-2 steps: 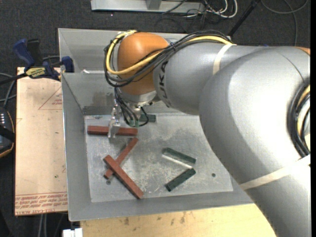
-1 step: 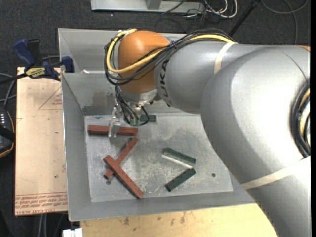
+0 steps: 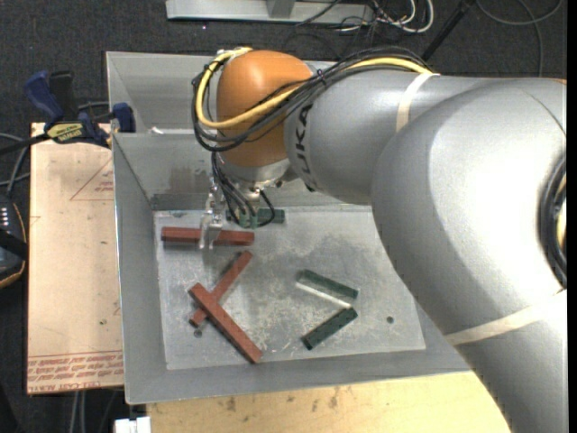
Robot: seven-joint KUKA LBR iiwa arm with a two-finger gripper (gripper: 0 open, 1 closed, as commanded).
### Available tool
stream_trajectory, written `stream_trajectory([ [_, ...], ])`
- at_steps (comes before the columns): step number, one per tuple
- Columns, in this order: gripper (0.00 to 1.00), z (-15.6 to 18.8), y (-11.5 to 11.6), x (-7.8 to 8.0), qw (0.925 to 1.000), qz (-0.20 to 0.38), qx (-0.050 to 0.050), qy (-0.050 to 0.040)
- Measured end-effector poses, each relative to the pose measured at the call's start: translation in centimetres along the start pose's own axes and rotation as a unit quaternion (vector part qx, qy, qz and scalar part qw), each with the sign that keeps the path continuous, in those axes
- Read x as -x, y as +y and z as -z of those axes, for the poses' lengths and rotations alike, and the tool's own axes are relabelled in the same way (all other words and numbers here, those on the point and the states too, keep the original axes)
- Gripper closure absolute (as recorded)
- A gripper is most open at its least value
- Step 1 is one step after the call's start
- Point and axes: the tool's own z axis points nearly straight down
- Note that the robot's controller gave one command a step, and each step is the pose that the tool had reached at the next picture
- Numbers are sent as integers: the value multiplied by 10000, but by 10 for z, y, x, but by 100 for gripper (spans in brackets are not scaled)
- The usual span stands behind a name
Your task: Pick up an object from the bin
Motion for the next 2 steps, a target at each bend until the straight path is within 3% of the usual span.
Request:
stream_trajectory([
  [2, 100, 28, 1, 1, 10000, 0, 12, -33],
])
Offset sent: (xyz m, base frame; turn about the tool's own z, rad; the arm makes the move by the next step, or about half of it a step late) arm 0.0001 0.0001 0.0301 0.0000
